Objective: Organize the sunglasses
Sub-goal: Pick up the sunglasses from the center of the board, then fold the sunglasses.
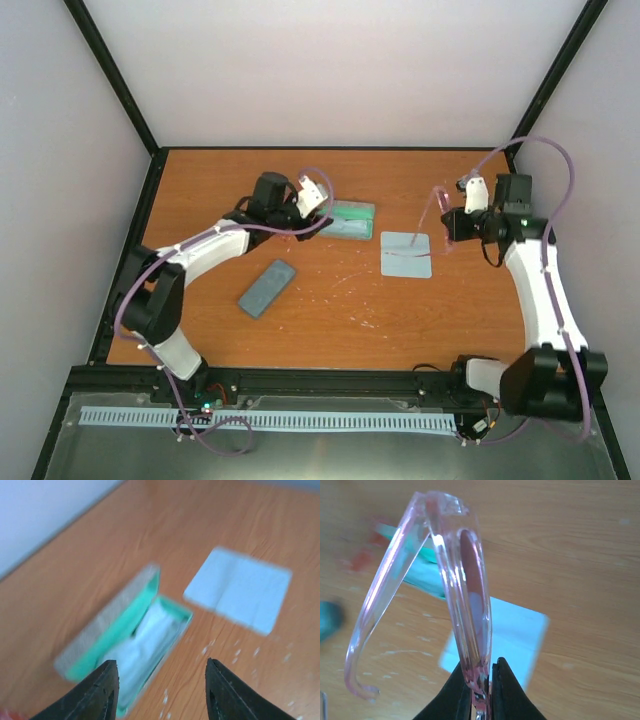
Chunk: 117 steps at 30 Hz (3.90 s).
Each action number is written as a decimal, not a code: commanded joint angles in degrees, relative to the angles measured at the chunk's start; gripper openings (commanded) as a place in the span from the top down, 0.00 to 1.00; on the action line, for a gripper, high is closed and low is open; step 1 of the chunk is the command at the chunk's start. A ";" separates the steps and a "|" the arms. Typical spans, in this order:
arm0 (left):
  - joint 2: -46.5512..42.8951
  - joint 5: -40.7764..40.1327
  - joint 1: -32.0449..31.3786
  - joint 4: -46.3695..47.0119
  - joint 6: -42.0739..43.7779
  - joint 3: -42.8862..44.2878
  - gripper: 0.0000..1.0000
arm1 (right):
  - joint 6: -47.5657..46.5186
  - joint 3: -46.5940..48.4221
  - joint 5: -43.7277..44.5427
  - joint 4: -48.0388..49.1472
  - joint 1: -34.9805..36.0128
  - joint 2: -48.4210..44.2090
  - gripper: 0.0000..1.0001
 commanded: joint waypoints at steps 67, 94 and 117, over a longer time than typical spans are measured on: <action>-20.77 24.91 4.31 3.69 -11.53 -13.39 0.75 | 34.93 7.66 -41.15 30.67 16.73 21.82 0.97; -7.63 28.62 0.98 9.28 -16.16 0.38 0.74 | 33.76 5.56 -42.71 29.28 24.76 22.81 0.97; 16.72 15.76 11.39 -11.29 -2.36 28.08 0.77 | 46.99 -10.21 -25.76 43.08 19.95 15.24 0.97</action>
